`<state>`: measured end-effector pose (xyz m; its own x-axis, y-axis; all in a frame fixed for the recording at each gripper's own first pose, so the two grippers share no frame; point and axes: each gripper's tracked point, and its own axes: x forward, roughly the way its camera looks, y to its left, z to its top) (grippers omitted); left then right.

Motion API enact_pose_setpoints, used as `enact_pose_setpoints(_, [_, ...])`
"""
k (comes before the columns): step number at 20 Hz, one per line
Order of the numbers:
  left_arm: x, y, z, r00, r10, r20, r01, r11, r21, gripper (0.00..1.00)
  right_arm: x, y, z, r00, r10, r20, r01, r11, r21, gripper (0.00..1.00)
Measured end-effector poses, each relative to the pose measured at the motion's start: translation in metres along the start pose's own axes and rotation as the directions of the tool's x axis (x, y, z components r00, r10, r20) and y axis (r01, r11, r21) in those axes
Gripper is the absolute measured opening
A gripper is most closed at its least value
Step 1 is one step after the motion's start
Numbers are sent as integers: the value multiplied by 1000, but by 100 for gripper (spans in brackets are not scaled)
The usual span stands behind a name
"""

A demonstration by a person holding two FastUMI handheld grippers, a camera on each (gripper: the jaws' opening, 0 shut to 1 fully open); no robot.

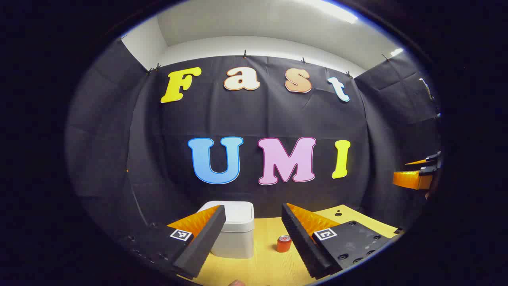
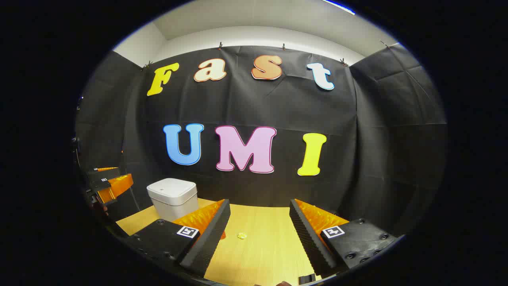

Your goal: Press the lid of the desktop garbage bin to open it, pick up the crumpled paper on the desktop and throw it into the bin, then pick up the pop can on the desktop and drop it into the bin, and finally close the garbage bin lid.

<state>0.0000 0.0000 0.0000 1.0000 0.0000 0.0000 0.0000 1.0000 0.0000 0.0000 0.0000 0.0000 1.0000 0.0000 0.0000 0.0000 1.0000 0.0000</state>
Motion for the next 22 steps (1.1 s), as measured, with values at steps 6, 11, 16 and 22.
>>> enact_pose_setpoints(6, [1,7,-10,999,11,-31,-11,1000,2,96,1,-4,1,1000,-9,-6,9,1000,16,96])
enact_pose_setpoints(11, [0,14,-11,999,19,-40,-19,1000,-1,96,3,-3,0,1000,-11,-10,11,1000,21,96])
enact_pose_setpoints(16, [0,20,-15,998,26,-56,-26,1000,0,96,9,0,-1,1000,-7,-12,7,1000,23,96])
enact_pose_setpoints(22, [6,31,-21,997,34,-68,-35,999,-10,96,19,8,-1,1000,13,-27,-13,1000,-8,96])
